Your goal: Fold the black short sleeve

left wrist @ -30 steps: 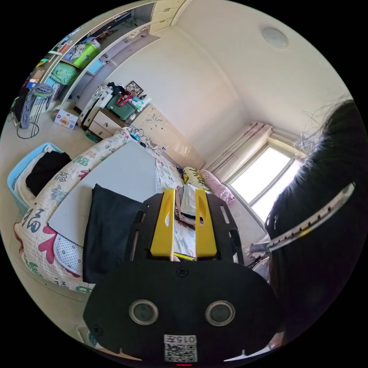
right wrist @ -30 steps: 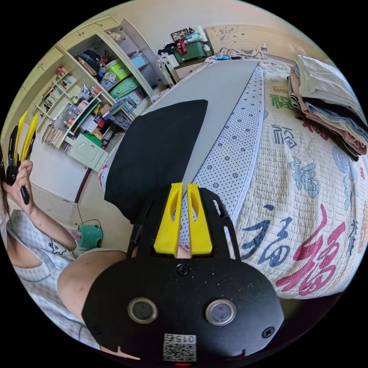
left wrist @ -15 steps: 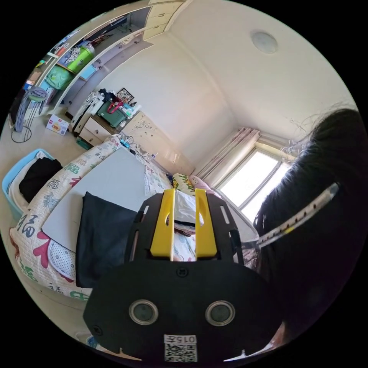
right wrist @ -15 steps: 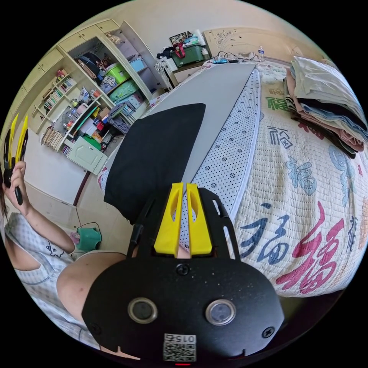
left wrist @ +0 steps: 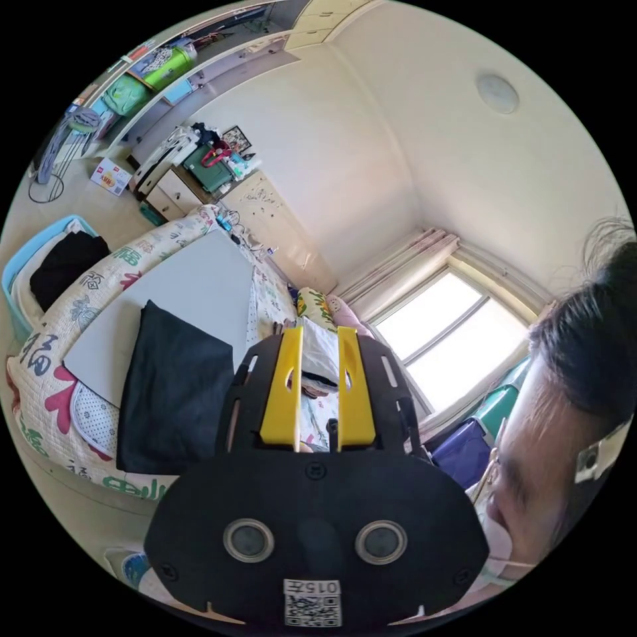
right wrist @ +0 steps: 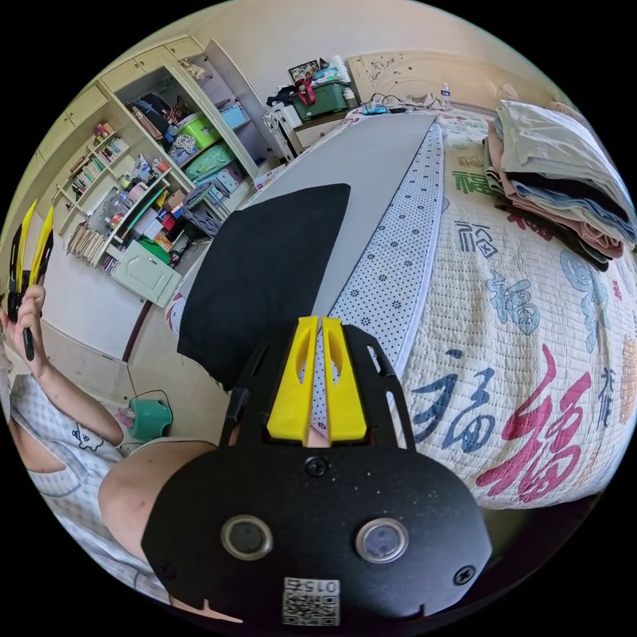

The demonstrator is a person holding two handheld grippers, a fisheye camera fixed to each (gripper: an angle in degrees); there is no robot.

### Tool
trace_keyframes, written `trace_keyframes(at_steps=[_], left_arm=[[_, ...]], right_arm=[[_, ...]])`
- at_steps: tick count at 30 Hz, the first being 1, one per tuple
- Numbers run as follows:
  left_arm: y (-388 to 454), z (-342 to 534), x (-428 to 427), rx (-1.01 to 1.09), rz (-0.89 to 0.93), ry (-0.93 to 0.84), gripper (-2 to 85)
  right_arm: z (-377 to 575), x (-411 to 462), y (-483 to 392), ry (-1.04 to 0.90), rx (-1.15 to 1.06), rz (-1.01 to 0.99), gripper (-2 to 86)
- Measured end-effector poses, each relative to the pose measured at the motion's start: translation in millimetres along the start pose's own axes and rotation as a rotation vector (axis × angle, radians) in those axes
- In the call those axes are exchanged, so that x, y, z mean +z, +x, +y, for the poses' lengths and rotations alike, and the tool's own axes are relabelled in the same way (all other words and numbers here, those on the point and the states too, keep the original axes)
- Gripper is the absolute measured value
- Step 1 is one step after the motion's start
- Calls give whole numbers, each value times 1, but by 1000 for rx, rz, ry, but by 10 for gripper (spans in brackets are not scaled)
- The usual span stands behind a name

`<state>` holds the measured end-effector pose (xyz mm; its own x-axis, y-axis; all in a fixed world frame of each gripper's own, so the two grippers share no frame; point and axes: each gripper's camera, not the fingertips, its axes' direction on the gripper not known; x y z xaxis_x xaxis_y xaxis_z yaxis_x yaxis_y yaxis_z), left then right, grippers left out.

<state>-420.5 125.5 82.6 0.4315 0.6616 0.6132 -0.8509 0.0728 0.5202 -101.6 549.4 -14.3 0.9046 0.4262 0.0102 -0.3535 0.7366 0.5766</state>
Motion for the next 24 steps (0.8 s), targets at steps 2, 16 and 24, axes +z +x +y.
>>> trace_keyframes(at_steps=[2,16,24], left_arm=[[0,-9,-9,9,10,17,84],[-138,-78,-25,147,10,-80,12],[-208,-101,-5,90,-76,-227,0]], right_arm=[[-4,3,-1,8,13,-12,6],[-150,65,-15,72,3,-85,55],[-205,144,-28,-35,-57,59,69]])
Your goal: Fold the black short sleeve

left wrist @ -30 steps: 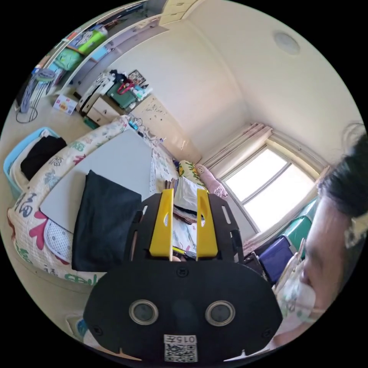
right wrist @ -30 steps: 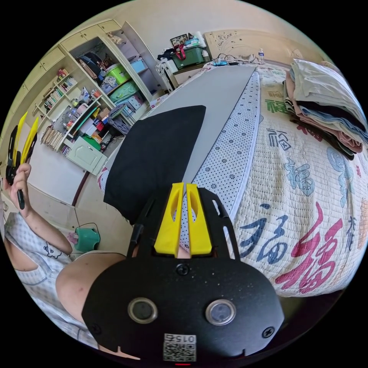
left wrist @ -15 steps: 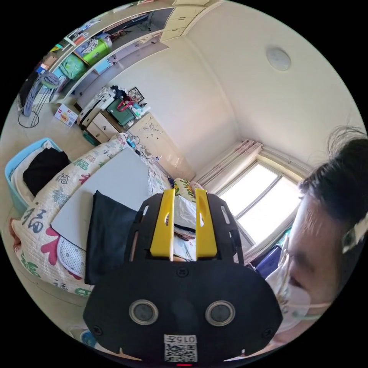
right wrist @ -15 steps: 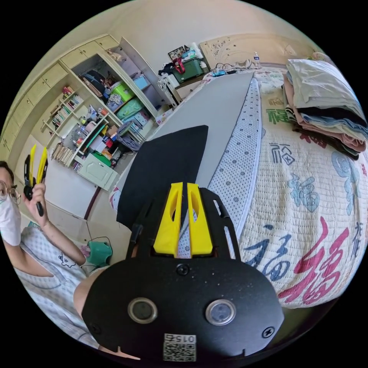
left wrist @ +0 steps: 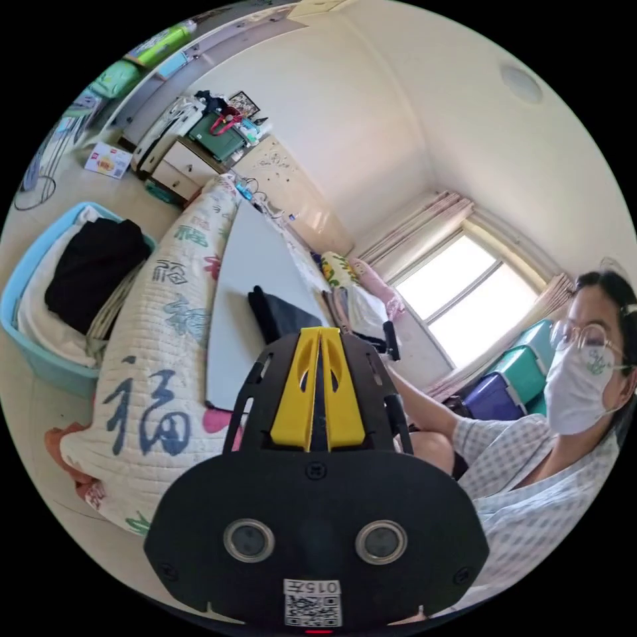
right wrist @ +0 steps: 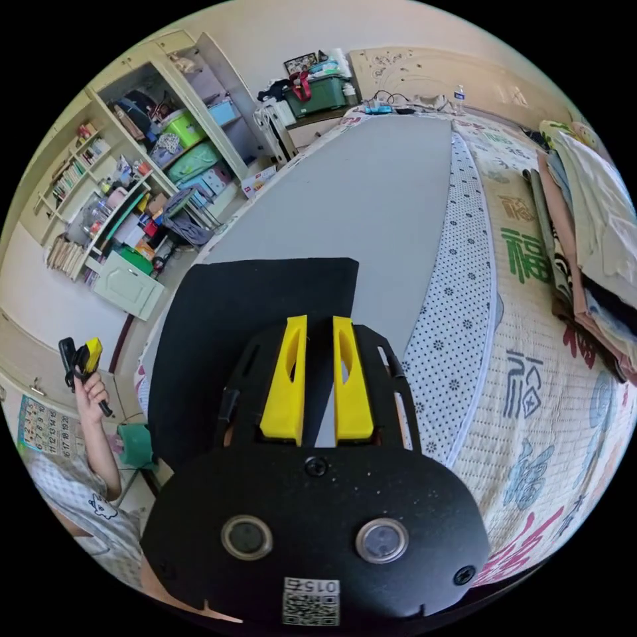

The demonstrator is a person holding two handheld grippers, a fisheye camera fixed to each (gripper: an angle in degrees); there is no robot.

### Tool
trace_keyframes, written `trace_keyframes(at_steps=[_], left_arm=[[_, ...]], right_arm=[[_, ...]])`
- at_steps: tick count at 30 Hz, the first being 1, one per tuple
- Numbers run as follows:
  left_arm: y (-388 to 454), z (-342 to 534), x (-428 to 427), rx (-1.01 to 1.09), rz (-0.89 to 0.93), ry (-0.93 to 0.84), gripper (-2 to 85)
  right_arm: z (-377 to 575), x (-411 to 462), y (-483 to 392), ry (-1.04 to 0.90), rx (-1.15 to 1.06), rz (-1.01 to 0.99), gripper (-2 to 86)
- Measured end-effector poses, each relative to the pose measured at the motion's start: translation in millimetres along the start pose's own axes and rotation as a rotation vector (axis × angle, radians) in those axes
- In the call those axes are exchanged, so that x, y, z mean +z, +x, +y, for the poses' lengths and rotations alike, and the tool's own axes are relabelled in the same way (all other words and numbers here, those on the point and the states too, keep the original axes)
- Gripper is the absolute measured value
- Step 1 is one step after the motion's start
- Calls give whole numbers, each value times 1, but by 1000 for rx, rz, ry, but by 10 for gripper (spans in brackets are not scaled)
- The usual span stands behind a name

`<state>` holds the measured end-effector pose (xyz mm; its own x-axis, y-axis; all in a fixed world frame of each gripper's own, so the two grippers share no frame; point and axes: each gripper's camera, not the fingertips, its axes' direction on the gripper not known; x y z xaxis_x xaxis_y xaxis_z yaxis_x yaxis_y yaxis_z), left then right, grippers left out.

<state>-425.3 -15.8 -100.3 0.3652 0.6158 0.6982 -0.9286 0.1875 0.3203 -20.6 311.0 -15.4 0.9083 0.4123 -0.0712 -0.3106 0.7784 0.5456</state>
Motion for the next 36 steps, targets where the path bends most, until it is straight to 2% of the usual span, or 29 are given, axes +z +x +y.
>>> trace_keyframes(at_steps=[2,5,9,14,17,22,27,30,32,36], left_arm=[[-8,-12,11,-15,-34,-28,22],[-16,-30,28,-50,-49,-62,89],[-20,-50,46,-59,-69,-95,142],[-19,-61,44,-108,-220,-75,191],[-18,-57,27,-127,-327,-37,209],[-26,-69,34,-134,-273,-81,207],[-18,-89,45,-101,-296,-161,205],[-17,-91,40,-114,-299,-153,184],[-20,-89,36,-99,-160,-135,139],[-32,-85,33,-191,-104,-139,97]], right_arm=[[-14,13,-7,-14,-41,53,64],[-36,34,-10,-45,-33,-1,50],[-59,60,-39,-75,-160,-24,42],[-82,107,-89,-194,-325,-323,35],[-82,115,-107,-249,-426,-394,42],[-91,104,-61,-58,-283,-325,67],[-89,143,-49,-141,-268,-311,133],[-86,155,-44,-144,-269,-315,122],[-79,160,-29,-149,-256,-365,104],[-63,157,2,-104,-173,-450,36]])
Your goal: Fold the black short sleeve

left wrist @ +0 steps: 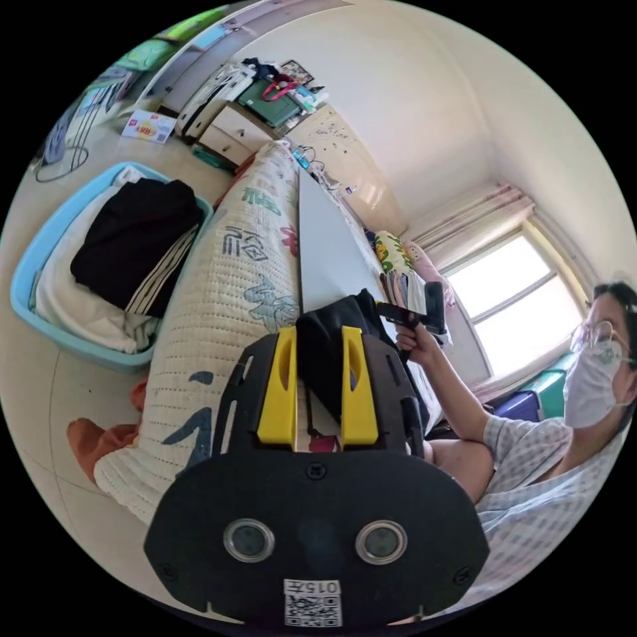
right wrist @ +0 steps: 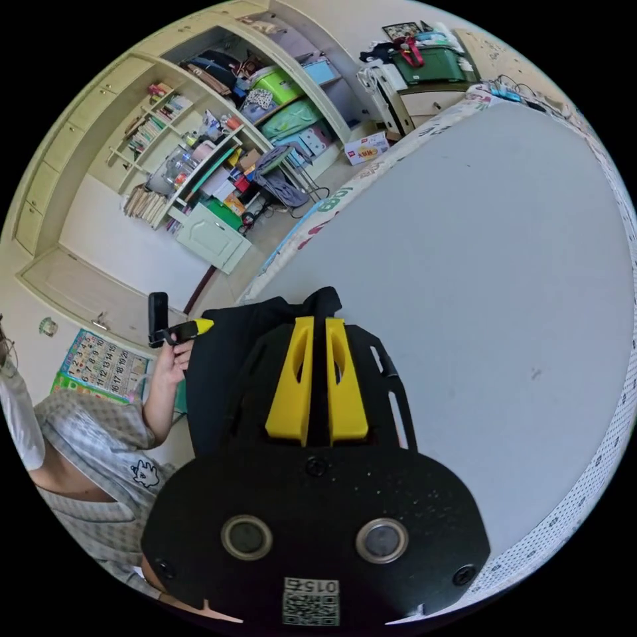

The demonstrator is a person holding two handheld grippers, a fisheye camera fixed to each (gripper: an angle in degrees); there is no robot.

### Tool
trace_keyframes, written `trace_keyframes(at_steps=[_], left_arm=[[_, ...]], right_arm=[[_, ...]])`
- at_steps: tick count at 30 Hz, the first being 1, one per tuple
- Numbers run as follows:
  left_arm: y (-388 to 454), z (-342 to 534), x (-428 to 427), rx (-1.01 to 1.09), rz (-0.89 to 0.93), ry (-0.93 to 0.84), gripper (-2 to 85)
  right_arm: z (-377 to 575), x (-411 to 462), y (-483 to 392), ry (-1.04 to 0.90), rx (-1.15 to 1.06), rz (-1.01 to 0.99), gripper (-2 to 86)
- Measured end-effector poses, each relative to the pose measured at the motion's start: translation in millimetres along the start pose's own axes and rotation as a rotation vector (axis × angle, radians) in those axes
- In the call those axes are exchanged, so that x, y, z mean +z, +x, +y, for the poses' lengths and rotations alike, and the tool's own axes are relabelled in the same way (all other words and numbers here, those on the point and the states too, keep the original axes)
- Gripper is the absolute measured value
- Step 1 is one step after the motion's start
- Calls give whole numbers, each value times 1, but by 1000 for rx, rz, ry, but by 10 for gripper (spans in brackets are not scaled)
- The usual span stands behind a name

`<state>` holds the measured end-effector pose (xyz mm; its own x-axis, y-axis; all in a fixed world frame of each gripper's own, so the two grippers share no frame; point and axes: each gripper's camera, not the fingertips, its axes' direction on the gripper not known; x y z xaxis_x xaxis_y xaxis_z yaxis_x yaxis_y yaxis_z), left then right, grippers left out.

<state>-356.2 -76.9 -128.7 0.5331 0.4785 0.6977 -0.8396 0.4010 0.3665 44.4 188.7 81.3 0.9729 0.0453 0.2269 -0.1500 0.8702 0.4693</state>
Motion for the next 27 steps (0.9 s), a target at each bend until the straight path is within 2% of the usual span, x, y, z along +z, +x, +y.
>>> trace_keyframes(at_steps=[5,12,20,27], left_arm=[[14,16,-22,79,49,69,62],[93,36,-69,306,138,149,52],[283,55,-112,764,189,189,48],[419,78,-91,1007,199,187,49]], right_arm=[[47,-41,11,136,22,-130,10],[138,-135,-45,304,-109,-47,-1],[294,-295,-125,629,-250,124,-2],[424,-392,-138,847,-238,243,-2]])
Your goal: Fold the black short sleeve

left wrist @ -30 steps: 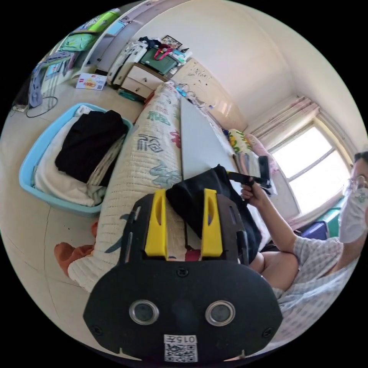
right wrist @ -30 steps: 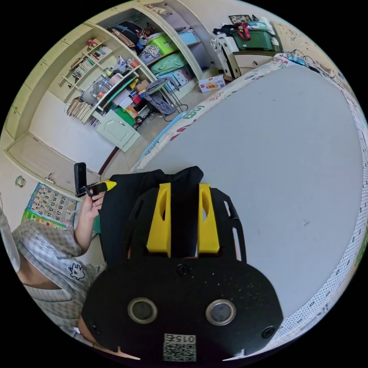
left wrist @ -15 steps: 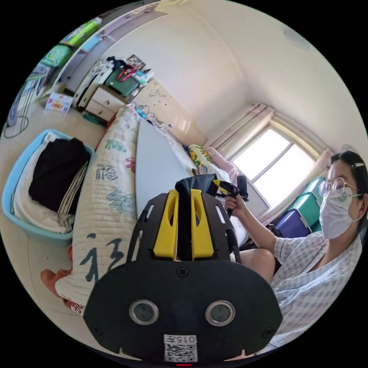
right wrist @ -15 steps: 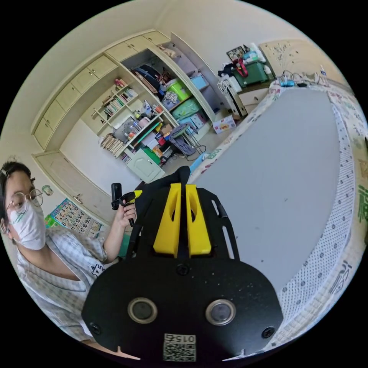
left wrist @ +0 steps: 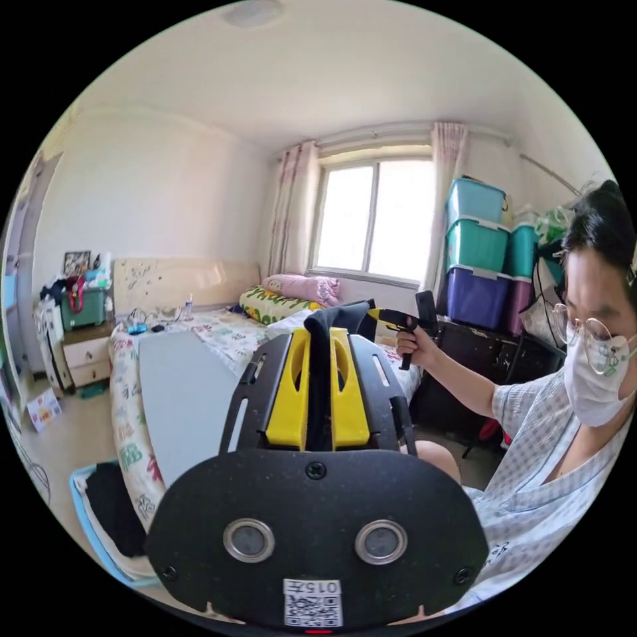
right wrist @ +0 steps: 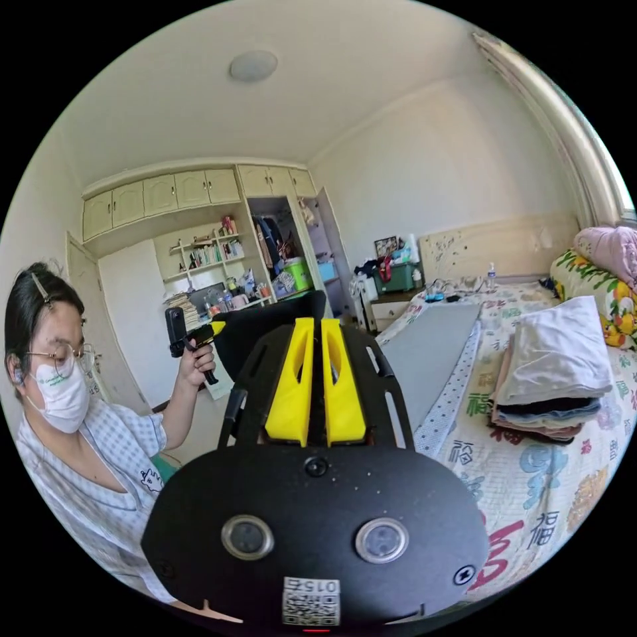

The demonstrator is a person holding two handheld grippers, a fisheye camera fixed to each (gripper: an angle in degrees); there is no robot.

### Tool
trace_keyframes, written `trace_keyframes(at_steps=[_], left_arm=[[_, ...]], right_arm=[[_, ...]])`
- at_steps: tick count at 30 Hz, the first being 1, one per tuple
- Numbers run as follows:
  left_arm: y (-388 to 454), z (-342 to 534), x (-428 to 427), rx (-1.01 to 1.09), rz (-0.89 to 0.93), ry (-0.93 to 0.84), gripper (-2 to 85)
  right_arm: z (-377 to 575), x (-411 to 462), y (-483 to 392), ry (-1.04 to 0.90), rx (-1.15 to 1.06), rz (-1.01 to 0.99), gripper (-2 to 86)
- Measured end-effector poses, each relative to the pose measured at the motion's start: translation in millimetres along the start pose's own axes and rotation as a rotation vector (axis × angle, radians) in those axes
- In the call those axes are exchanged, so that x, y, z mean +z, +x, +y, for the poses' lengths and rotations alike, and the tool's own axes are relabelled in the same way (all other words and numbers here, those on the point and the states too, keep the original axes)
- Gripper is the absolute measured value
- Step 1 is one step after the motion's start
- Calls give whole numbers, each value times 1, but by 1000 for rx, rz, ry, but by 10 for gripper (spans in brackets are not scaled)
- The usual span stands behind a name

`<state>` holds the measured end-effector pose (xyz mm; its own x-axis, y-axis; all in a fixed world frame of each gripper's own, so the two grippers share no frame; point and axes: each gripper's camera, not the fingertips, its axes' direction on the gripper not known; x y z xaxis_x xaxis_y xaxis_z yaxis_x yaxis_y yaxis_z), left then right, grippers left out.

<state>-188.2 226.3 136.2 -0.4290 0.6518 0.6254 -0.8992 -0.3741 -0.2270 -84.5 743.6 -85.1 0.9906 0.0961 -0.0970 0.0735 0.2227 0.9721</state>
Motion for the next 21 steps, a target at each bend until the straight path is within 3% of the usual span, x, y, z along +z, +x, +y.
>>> trace_keyframes(at_steps=[5,11,21], left_arm=[[31,-33,82,-10,180,2,48],[45,-43,192,-73,385,-35,48],[-26,-2,394,-381,393,-285,43]], right_arm=[[26,-113,12,79,0,177,0],[49,-188,43,77,19,377,3],[101,-113,230,-185,271,583,5]])
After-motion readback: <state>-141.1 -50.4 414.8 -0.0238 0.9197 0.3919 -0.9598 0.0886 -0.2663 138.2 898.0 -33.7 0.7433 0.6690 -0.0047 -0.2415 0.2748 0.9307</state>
